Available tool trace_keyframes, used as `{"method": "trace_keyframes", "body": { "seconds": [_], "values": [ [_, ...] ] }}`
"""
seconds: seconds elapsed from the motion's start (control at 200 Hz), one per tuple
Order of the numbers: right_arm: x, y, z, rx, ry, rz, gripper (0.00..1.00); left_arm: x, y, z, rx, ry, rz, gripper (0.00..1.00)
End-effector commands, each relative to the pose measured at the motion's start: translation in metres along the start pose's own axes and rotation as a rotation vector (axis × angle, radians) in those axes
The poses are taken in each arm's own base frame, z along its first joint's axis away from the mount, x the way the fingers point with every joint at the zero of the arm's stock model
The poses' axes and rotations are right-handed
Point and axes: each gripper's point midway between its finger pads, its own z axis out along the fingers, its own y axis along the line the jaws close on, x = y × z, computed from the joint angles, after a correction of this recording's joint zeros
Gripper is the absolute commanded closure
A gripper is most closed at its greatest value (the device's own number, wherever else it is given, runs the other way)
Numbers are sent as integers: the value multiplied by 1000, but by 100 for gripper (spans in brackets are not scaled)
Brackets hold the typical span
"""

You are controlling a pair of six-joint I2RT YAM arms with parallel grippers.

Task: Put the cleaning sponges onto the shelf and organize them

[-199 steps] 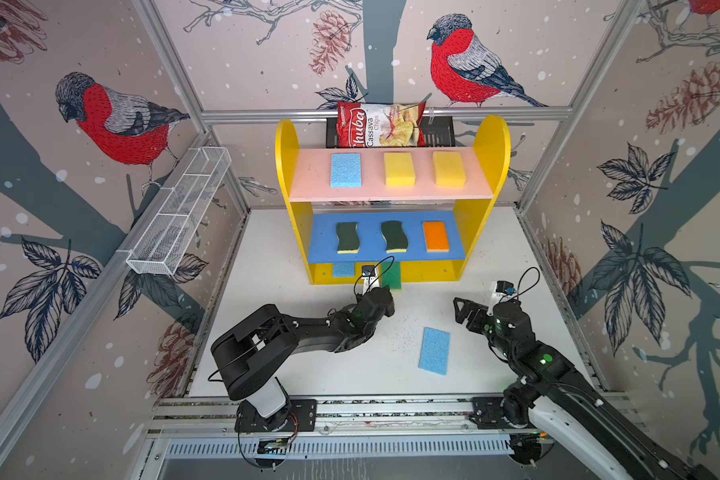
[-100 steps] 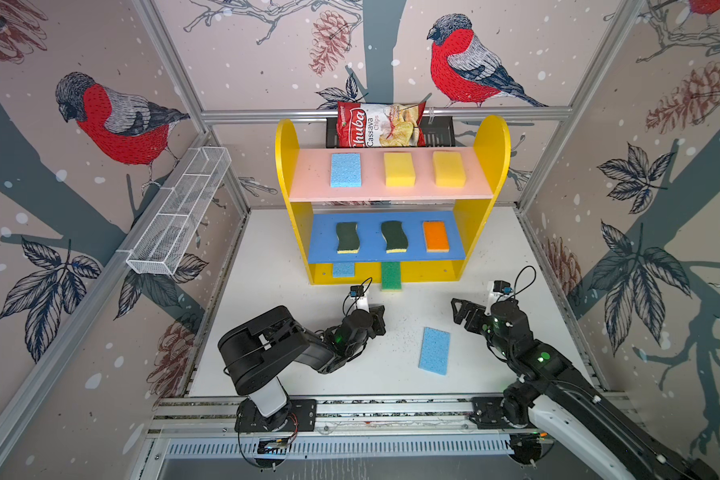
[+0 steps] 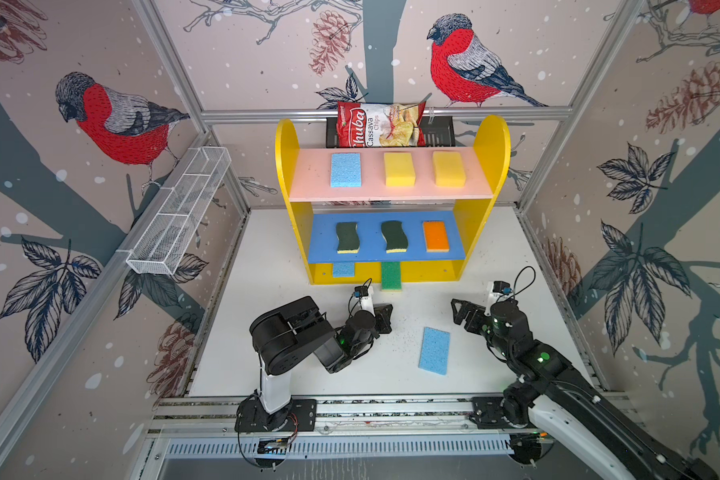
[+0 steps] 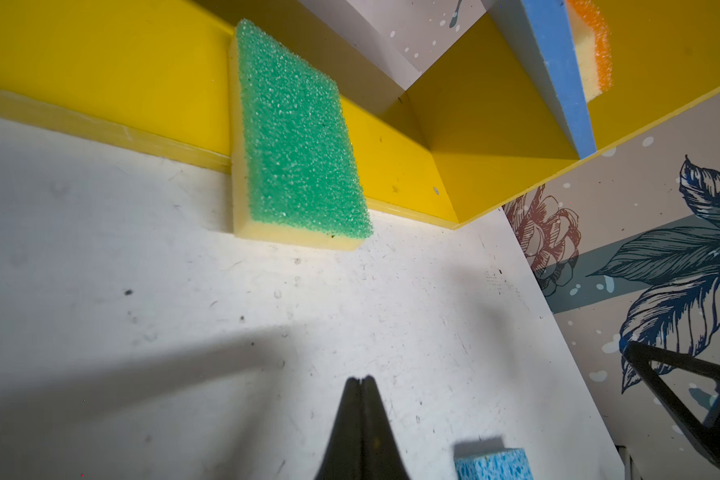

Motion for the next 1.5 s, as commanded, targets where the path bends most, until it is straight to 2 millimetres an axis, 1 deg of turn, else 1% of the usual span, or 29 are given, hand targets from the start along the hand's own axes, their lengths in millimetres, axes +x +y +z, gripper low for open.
{"method": "trace_keyframes", "body": {
  "seconds": [0.0, 0.035, 0.06, 0.11, 0.135, 0.33, 0.56, 0.675, 0.77, 0.906, 1.496],
  "values": [
    [-2, -2, 1, 9, -14, 2, 3, -11, -14, 2, 52, -40, -24, 94],
    [-3, -1, 0, 9, -16, 0, 3, -10, -13, 3, 49, -39, -25, 94],
    [-3, -2, 1, 11, -15, -1, 3, -10, -13, 3, 50, -38, -29, 92],
    [-2, -2, 1, 11, -15, -1, 3, -10, -12, 4, 54, -39, -38, 84],
    [-2, -2, 1, 10, -14, -2, 3, -10, -12, 5, 56, -41, -46, 81],
    [0, -3, 1, 12, -11, -6, 3, -10, -5, 6, 52, -58, -91, 76],
    [1, -6, 2, 18, -13, -10, 3, -7, 7, 11, -4, -49, -104, 76],
    [1, -6, 2, 19, -15, -12, 3, -8, 10, 17, -8, -42, -117, 78],
    [1, -6, 2, 20, -16, -13, 3, -8, 12, 19, -12, -42, -131, 78],
    [0, -6, 2, 20, -17, -17, 3, -7, 22, 23, -41, -39, -161, 80],
    [-1, -7, 4, 28, -19, -25, 3, -13, 30, 44, -71, -29, -173, 82]
  ]
}}
